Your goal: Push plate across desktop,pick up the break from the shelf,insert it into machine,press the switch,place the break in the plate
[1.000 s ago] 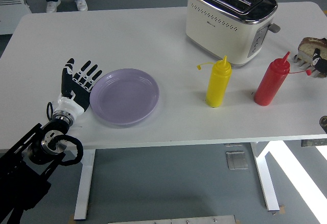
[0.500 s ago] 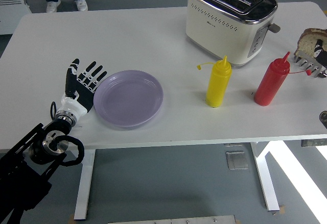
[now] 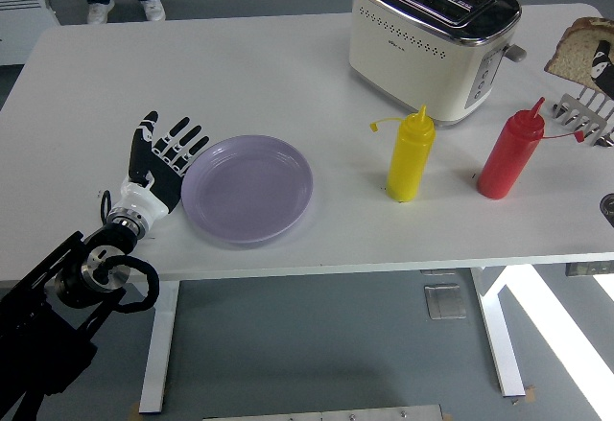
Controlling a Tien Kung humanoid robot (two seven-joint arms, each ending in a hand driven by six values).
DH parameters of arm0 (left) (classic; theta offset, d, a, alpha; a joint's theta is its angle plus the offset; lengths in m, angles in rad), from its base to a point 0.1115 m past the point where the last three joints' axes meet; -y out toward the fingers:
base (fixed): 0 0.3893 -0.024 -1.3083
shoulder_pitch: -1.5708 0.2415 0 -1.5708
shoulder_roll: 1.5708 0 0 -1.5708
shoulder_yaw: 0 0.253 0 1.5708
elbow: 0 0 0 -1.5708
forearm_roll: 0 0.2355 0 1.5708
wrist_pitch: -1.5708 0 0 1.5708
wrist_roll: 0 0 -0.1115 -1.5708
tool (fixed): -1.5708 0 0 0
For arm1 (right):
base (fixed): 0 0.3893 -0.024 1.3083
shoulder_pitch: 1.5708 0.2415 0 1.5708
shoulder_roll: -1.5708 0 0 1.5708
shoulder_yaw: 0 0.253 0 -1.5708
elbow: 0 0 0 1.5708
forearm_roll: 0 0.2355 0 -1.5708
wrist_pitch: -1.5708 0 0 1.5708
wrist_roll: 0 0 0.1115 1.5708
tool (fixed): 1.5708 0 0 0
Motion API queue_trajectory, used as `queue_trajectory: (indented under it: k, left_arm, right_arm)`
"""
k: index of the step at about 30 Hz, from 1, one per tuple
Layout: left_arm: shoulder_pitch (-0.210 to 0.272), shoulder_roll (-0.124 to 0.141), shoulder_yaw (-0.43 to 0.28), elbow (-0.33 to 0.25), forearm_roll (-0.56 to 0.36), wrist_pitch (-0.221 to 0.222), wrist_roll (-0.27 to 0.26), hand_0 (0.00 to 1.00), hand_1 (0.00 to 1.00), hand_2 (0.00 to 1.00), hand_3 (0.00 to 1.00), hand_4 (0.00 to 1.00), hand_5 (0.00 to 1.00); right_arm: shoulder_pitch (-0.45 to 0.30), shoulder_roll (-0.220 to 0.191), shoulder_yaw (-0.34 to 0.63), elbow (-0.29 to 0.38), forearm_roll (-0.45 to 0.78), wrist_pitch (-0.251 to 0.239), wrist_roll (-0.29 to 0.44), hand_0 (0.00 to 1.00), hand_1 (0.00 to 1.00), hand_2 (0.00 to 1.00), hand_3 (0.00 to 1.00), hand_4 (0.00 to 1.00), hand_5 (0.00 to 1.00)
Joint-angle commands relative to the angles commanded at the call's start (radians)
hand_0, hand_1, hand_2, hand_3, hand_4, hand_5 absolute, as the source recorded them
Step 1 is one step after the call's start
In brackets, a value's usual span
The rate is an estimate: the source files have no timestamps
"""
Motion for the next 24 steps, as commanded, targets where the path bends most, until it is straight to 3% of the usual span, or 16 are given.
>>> queue_trajectory:
  k: [10, 11, 24]
  left_arm:
    - [0.006, 0.004, -0.013, -0.012, 0.019, 0.001, 0.004, 0.773, 0.719, 0.673, 0.679, 0.68, 0.824]
    - [0.007, 0.006, -0.024, -0.014, 0.025, 0.003, 0.001, 0.774, 0.717, 0.672, 0.679, 0.681, 0.823]
    - [0.06, 0.053, -0.217, -0.048, 0.103, 0.019, -0.015, 0.774, 0.713, 0.669, 0.679, 0.676, 0.816]
  right_arm:
    - [0.024, -0.033, -0.002, 0.153, -0.004, 0.015, -0.046, 0.626, 0.576, 0.538, 0.405, 0.224, 0.002]
    - [0.027, -0.038, -0.005, 0.168, 0.01, 0.016, -0.053, 0.623, 0.578, 0.539, 0.399, 0.176, 0.002]
    - [0.076, -0.111, -0.026, 0.304, 0.165, 0.013, -0.174, 0.587, 0.571, 0.537, 0.395, 0.166, 0.002]
